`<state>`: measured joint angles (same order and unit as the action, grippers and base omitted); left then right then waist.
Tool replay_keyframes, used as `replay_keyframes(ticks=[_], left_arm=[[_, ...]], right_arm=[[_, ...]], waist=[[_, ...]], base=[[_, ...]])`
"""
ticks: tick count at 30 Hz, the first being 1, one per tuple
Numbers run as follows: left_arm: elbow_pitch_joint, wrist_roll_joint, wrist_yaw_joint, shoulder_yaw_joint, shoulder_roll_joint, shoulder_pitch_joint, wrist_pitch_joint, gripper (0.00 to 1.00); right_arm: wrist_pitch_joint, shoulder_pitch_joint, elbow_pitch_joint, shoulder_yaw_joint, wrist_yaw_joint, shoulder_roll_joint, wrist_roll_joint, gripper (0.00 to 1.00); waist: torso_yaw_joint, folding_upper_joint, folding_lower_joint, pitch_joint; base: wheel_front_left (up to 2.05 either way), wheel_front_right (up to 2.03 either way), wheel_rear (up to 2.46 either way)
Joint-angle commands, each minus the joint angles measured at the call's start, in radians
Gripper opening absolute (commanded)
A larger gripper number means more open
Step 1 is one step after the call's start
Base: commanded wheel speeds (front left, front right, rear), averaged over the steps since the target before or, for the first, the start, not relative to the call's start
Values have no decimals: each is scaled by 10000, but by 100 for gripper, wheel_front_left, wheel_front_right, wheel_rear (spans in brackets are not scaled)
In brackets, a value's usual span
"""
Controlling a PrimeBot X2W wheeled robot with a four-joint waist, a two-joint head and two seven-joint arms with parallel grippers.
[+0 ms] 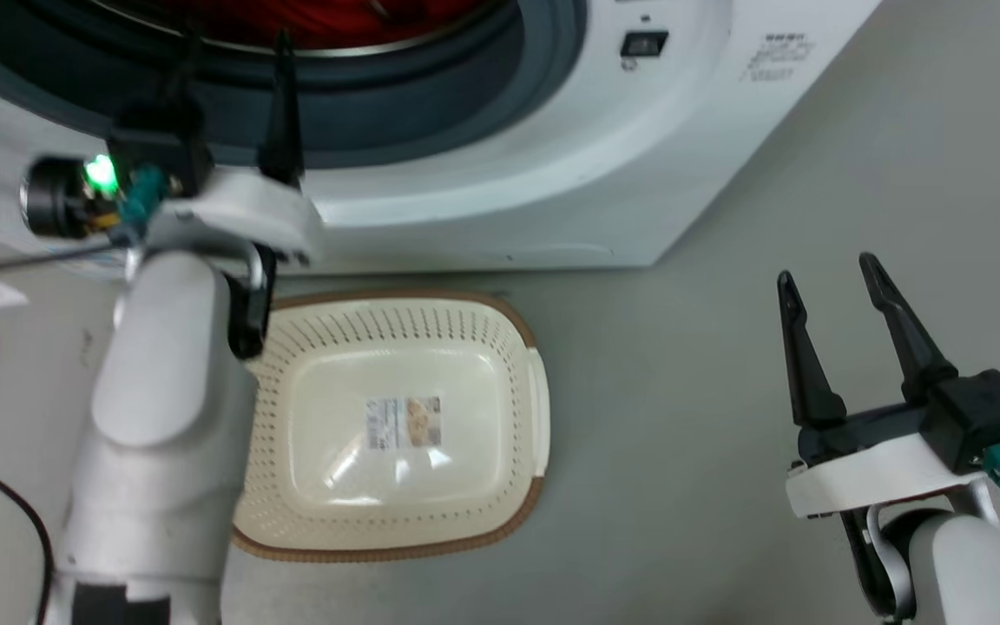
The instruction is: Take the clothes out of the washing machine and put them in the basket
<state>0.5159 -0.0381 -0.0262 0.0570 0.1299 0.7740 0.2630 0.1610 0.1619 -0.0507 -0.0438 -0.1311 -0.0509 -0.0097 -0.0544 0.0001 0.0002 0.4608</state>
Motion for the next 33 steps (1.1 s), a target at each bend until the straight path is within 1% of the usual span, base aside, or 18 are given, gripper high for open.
replay_keyframes(ticks=[1, 5, 9, 14, 23, 28, 33], left_arm=[[104, 63, 20, -32, 110, 307, 27, 100], [922, 76, -74, -90, 431, 1456, 27, 100], [1955, 82, -82, -136, 769, 2652, -60, 100], [3092, 130, -187, -125, 1249, 4071, -601, 100], [4828, 206, -462, 59, 2070, 6197, -2533, 100], [5448, 245, -549, 144, 2549, 7006, -3604, 100], [5922, 179, -682, 229, 2836, 7754, -4889, 100]], right_arm=[[60, 198, 13, -47, 7, 11, 72, 100], [281, 481, 216, -287, 5, 13, 303, 100], [515, 650, 505, -487, 7, 13, 576, 100], [738, 815, 793, -790, 7, 19, 825, 100], [985, 1121, 1187, -1562, 7, 16, 1386, 100], [1028, 1253, 1367, -1949, 7, 16, 1743, 100], [1050, 1330, 1422, -2173, 7, 16, 1965, 100]], waist=[[-574, -1, -2, 881], [-988, -1, -2, 1504], [-1413, -1, -2, 1873], [-1866, -1, -2, 2200], [-2633, -1, -2, 2725], [-3097, -1, -2, 3008], [-3419, -1, -2, 3272]], base=[[0, 0, 0], [0, 0, 0], [0, 0, 0], [0, 0, 0], [0, 0, 0], [0, 0, 0], [0, 0, 0]])
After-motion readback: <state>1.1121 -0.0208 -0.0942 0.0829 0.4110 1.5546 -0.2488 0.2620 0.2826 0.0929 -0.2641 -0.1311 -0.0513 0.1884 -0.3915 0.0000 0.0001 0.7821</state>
